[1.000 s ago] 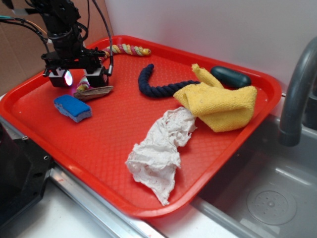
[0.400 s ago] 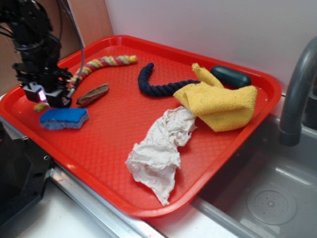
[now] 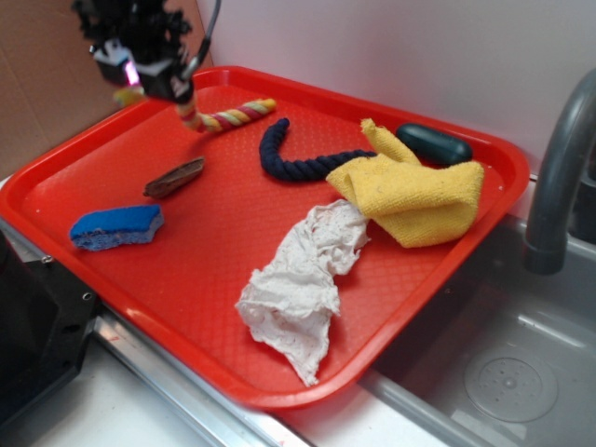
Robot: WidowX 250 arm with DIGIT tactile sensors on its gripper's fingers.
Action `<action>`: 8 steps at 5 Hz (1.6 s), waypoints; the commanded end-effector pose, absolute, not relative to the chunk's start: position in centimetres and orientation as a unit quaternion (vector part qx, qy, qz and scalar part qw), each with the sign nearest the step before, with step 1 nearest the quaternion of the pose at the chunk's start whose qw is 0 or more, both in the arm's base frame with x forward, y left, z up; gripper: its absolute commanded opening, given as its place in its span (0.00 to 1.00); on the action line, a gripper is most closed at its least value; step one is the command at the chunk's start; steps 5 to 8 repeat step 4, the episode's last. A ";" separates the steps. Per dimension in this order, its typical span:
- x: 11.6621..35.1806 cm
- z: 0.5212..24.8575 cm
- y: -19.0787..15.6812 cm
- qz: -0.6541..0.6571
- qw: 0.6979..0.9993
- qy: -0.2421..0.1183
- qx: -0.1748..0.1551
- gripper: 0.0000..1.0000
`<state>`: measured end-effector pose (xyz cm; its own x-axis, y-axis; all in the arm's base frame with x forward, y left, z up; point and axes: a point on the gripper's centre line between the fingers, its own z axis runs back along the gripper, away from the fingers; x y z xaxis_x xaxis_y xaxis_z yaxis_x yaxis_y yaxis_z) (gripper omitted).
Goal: Grab the multicolored rope.
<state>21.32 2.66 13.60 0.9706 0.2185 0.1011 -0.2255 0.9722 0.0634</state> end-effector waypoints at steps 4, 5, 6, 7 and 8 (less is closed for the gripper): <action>19.2 20.0 1.3 0.058 0.987 -0.150 0.027 0.00; 19.2 20.0 1.3 0.058 0.987 -0.150 0.027 0.00; 19.2 20.0 1.3 0.058 0.987 -0.150 0.027 0.00; 19.2 20.0 1.3 0.058 0.987 -0.150 0.027 0.00; 19.2 20.0 1.3 0.058 0.987 -0.150 0.027 0.00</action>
